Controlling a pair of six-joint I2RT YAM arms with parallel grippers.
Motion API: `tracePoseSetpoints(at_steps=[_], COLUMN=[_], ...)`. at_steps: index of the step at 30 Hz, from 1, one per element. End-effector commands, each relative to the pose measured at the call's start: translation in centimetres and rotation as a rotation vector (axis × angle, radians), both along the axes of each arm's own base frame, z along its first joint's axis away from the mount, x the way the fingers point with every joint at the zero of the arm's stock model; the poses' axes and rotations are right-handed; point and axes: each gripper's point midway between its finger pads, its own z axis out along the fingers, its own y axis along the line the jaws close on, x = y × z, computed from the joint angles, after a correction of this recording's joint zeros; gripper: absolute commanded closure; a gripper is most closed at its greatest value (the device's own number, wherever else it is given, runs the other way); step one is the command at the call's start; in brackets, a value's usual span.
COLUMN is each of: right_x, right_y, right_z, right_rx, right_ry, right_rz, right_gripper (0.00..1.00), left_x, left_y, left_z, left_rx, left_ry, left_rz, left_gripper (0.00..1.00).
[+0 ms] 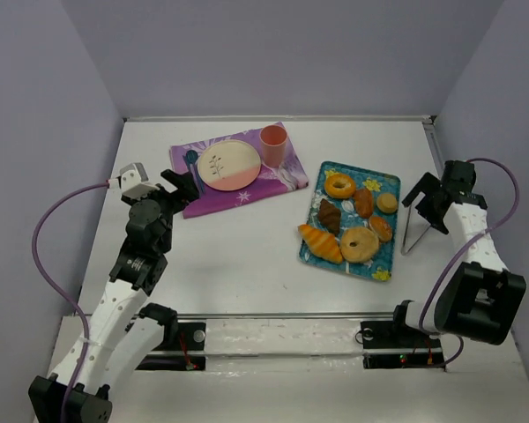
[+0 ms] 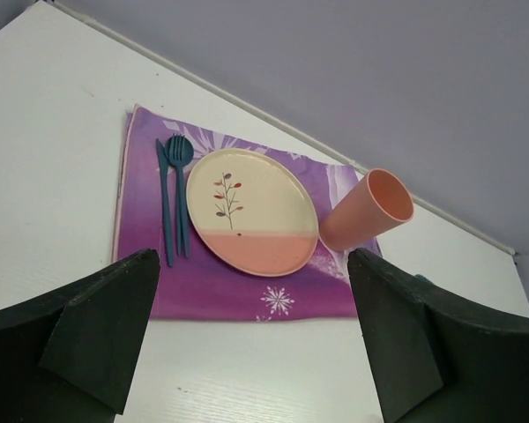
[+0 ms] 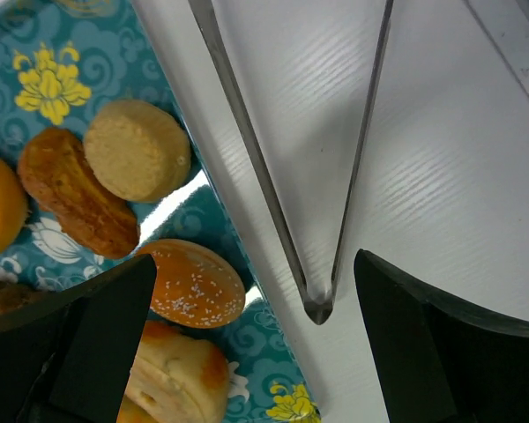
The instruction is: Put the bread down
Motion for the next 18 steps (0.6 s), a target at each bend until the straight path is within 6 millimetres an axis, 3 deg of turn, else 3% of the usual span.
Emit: tracePoseSetpoints(at_steps=[1,10,15,18], right_x=[-0.9,-0.6,2.2,2.8], right_y=[-1.8,-4.0,-3.2,-3.5], right_z=[-2.1,-6.5,-8.1,-9.1], right_rx=[-0.056,-0.086,-0.04,-0.05], right_ry=[0.094,0.247,0.204,0.221], right_rz=[-0.057,-0.096,0.018,0.037], right_gripper=[0.0,0.0,0.01,0.01], left_x=[0.6,1.2,1.2,1.2], left_y=[0.5,1.1,1.1,1.2], left_z=[0.7,-0.3,-0.3,-0.2], left_rx=[0.03,0.056,0.048,0.047], left_ry=[-0.031,0.01,-0.003,-0.006], left_rz=[0.033,0.073,0.074,0.077], left_gripper=[0.01,0.01,0.01,0.01])
